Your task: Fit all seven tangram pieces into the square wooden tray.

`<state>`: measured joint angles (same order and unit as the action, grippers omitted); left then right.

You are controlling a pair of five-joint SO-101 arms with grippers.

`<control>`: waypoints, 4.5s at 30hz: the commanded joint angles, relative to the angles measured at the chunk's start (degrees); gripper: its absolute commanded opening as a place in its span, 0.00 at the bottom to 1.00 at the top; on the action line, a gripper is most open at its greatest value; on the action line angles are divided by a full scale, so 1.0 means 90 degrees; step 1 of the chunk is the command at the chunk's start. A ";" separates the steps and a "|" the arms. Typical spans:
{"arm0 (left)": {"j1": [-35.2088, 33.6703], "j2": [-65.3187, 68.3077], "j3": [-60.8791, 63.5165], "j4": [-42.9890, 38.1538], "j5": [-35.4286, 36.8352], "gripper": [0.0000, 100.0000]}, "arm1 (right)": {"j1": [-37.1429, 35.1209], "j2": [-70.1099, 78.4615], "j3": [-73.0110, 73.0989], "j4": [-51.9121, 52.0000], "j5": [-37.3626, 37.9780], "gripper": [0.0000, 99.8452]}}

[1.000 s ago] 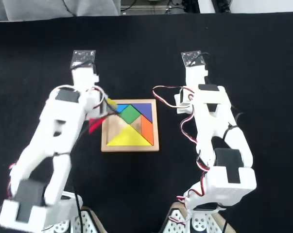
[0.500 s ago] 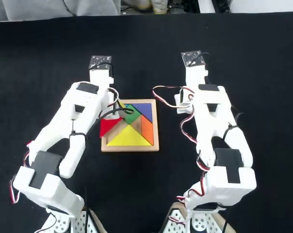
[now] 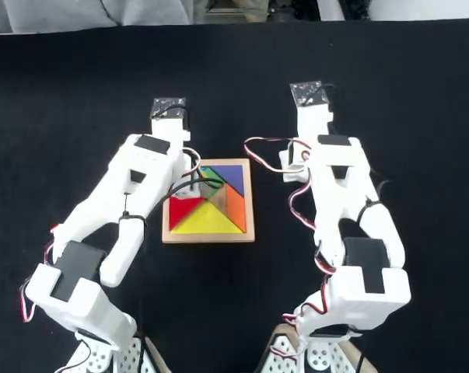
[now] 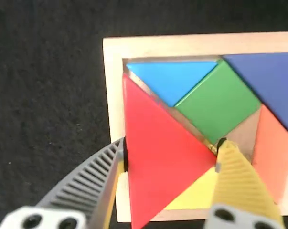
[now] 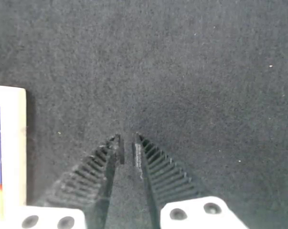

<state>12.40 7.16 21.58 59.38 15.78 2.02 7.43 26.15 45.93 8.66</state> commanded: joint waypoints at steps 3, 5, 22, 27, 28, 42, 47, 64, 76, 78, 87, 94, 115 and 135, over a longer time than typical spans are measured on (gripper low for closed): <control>-0.0200 -0.0059 -0.0288 0.0039 0.0371 0.40 | -0.0068 -0.0073 -0.0024 0.0029 0.0059 0.05; -0.0259 -0.0078 -0.0288 0.0039 0.0361 0.40 | -0.0068 -0.0073 -0.0024 0.0039 0.0059 0.05; -0.0923 -0.0068 0.0073 0.0029 -0.0684 0.40 | -0.0068 -0.0073 -0.0024 0.0039 0.0059 0.05; -0.0913 -0.0059 0.0063 0.0029 -0.0684 0.40 | -0.0068 -0.0073 -0.0024 0.0039 0.0059 0.05; -0.0952 -0.0059 0.0034 0.0029 -0.0684 0.40 | -0.0068 -0.0073 -0.0024 0.0039 0.0059 0.05; -0.0777 -0.0039 -0.0210 -0.0156 -0.0625 0.40 | -0.0068 -0.0083 -0.0015 0.0039 0.0059 0.05; -0.0913 0.0420 -0.0269 -0.0156 -0.0664 0.40 | -0.0068 -0.0093 -0.0015 0.0039 0.0059 0.05; -0.1255 0.0440 -0.0269 0.0293 -0.1172 0.40 | -0.0059 -0.0103 -0.0015 0.0039 0.0059 0.05; -0.1392 -0.0332 -0.0728 0.0879 -0.1123 0.40 | -0.0039 -0.0103 -0.0024 0.0039 0.0059 0.05; -0.1626 -0.0733 -0.0943 0.1172 -0.1133 0.40 | -0.0029 -0.0103 -0.0024 0.0029 0.0059 0.05; -0.2886 -0.3516 -0.1070 0.1485 -0.1182 0.40 | -0.0020 -0.0689 -0.0532 0.0293 0.0010 0.05; -0.3043 -0.5607 -0.0747 0.1397 -0.1182 0.40 | -0.0068 -0.3101 -0.1900 0.2374 0.0010 0.05; -0.3824 -1.1956 0.4186 0.1407 -0.2422 0.40 | -0.0029 -1.2606 0.2359 0.2032 0.0010 0.05; -0.2769 -1.1966 0.8435 -0.0567 -0.2471 0.28 | -0.0039 -1.2889 0.7624 0.0498 0.0010 0.05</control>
<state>-13.54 -99.82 96.31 49.45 -5.85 1.85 -103.52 91.03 51.56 8.75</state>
